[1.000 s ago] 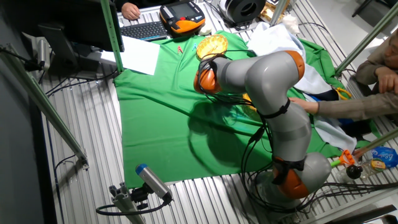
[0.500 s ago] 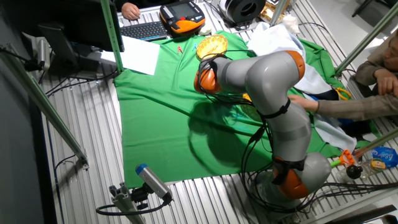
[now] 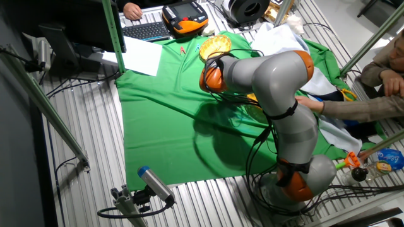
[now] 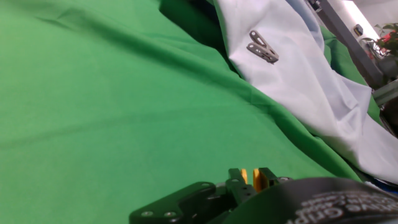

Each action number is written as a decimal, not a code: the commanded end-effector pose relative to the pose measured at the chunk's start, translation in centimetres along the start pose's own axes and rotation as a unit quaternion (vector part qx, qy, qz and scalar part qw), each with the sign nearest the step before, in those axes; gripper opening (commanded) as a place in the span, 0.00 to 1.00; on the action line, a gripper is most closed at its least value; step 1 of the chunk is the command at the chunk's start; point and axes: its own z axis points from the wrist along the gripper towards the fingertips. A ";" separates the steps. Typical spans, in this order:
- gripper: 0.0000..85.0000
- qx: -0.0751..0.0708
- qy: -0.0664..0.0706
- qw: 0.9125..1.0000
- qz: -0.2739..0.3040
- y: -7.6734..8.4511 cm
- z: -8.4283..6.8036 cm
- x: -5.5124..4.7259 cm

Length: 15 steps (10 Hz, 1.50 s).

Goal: Use a clamp

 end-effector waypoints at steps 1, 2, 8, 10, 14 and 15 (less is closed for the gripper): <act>0.20 -0.002 0.001 1.000 -0.001 0.0 0.0 0.0; 0.40 -0.005 0.002 1.000 -0.001 0.0 0.0 0.0; 0.40 -0.009 0.004 1.000 0.000 -0.1 -0.1 -0.1; 0.40 -0.015 0.009 1.000 -0.003 -0.2 -0.3 -0.4; 0.40 -0.049 0.055 0.997 -0.010 -0.2 -1.8 -1.4; 0.40 -0.073 0.079 0.994 -0.016 0.0 -2.1 -1.5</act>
